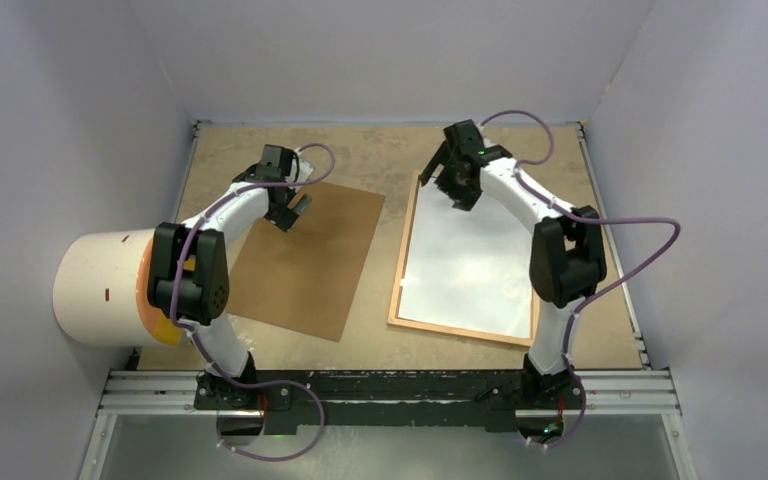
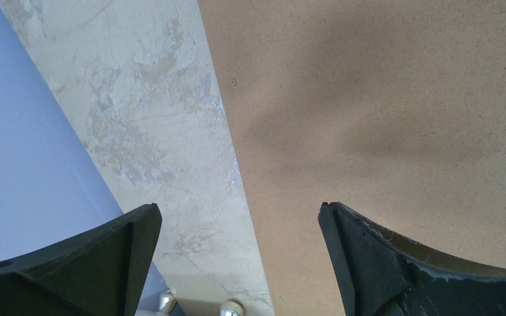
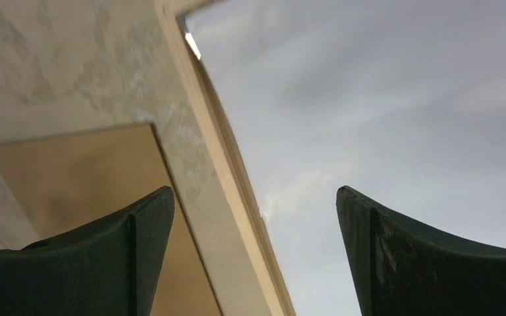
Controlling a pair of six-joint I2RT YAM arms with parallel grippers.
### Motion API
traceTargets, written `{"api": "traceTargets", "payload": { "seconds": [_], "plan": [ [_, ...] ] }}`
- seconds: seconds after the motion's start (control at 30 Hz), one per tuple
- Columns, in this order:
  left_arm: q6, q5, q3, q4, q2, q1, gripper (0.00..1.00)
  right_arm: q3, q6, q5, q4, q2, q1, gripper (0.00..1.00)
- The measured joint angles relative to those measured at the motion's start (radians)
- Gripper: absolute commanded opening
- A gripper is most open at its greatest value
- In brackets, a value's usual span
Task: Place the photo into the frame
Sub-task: Turn over the photo from the photo frame, then adjust the photo in the photo frame.
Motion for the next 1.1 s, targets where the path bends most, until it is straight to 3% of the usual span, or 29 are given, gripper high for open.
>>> {"api": "traceTargets", "payload": {
  "seconds": [0.3, 0.6, 1.1],
  "plan": [
    [0.000, 0.002, 0.000, 0.001, 0.020, 0.012, 1.00, 0.167, -0.064, -0.007, 0.055, 0.091, -0.224, 0.81],
    [0.004, 0.026, 0.000, 0.004, 0.056, 0.066, 1.00, 0.204, -0.081, -0.055, 0.082, 0.270, -0.229, 0.76],
    [0.005, 0.046, 0.000, 0.007, 0.058, 0.082, 1.00, 0.198, -0.094, -0.088, 0.111, 0.289, -0.250, 0.69]
  ]
}}
